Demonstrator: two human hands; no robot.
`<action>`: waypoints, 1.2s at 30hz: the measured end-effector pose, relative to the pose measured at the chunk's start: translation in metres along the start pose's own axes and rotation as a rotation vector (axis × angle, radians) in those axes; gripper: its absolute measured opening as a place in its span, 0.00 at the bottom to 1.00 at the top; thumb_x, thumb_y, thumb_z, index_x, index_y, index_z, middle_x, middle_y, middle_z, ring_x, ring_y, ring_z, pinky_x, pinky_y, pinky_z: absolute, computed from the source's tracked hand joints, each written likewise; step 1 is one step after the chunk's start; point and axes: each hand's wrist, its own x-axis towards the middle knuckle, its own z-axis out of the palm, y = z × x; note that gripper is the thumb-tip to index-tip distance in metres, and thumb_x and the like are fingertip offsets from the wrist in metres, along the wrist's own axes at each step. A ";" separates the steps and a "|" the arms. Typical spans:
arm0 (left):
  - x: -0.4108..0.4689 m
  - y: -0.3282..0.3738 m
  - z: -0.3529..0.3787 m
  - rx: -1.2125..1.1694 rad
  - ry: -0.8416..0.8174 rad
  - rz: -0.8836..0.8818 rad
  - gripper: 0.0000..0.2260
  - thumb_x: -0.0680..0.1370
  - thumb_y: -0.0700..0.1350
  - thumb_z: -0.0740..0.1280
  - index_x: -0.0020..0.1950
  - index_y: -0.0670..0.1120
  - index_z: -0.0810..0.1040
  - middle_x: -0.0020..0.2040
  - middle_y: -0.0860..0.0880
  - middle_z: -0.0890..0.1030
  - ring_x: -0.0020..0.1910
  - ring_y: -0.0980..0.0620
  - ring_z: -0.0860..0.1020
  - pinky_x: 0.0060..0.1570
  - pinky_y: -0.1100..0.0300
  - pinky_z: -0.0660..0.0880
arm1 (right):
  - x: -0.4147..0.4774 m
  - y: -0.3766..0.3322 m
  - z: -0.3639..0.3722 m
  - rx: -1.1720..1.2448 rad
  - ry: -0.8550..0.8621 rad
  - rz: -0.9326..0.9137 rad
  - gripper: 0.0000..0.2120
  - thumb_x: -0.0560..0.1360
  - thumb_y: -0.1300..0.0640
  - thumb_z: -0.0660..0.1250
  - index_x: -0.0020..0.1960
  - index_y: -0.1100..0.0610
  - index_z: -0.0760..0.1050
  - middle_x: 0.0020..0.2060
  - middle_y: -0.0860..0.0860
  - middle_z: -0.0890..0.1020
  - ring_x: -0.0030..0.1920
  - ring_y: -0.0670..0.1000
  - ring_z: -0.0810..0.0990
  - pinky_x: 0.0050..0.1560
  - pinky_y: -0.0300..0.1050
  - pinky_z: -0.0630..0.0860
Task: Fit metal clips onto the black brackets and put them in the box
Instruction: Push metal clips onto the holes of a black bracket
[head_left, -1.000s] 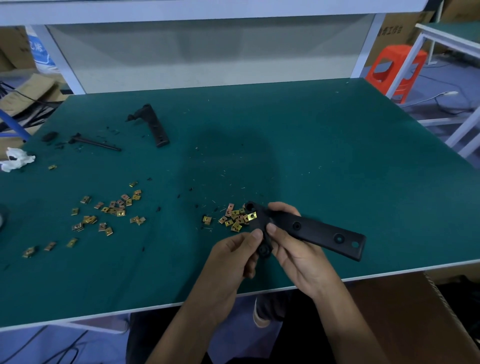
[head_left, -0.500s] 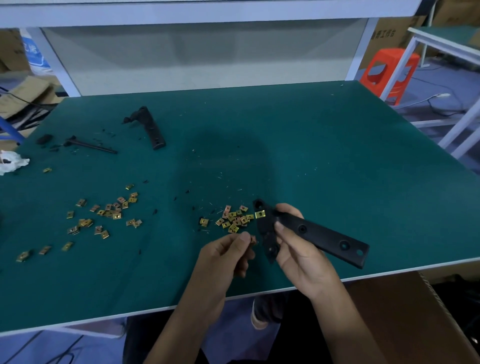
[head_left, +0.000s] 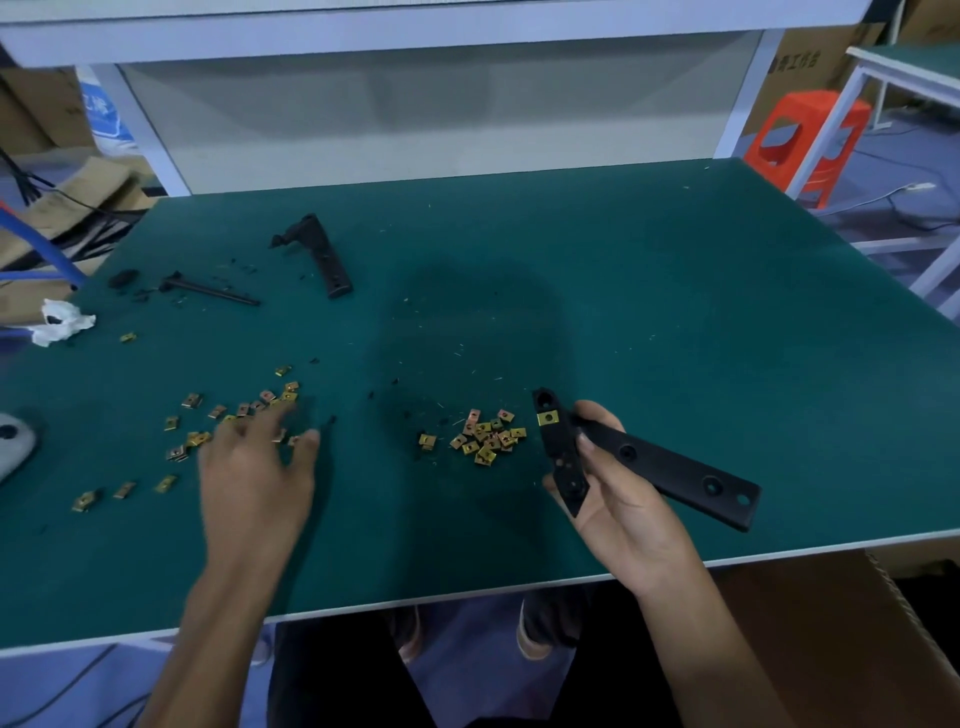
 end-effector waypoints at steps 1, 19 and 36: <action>-0.001 0.009 0.005 -0.018 -0.029 0.084 0.14 0.78 0.43 0.71 0.63 0.41 0.82 0.54 0.36 0.81 0.55 0.34 0.77 0.59 0.44 0.72 | 0.000 0.000 0.000 0.000 0.003 -0.001 0.13 0.76 0.61 0.66 0.56 0.48 0.83 0.54 0.52 0.85 0.49 0.48 0.85 0.47 0.42 0.82; -0.007 0.054 0.036 -0.359 -0.314 0.088 0.05 0.79 0.48 0.72 0.54 0.52 0.82 0.42 0.62 0.81 0.43 0.70 0.78 0.39 0.78 0.70 | -0.002 0.000 0.000 -0.016 -0.003 0.009 0.14 0.76 0.63 0.66 0.57 0.49 0.82 0.52 0.52 0.85 0.49 0.48 0.85 0.46 0.43 0.82; 0.008 0.088 0.063 -0.105 -0.314 0.426 0.10 0.83 0.43 0.64 0.61 0.47 0.82 0.54 0.46 0.82 0.55 0.41 0.77 0.60 0.46 0.71 | -0.003 -0.002 0.004 -0.010 0.006 0.014 0.14 0.76 0.63 0.65 0.59 0.51 0.77 0.51 0.51 0.86 0.49 0.47 0.85 0.43 0.41 0.82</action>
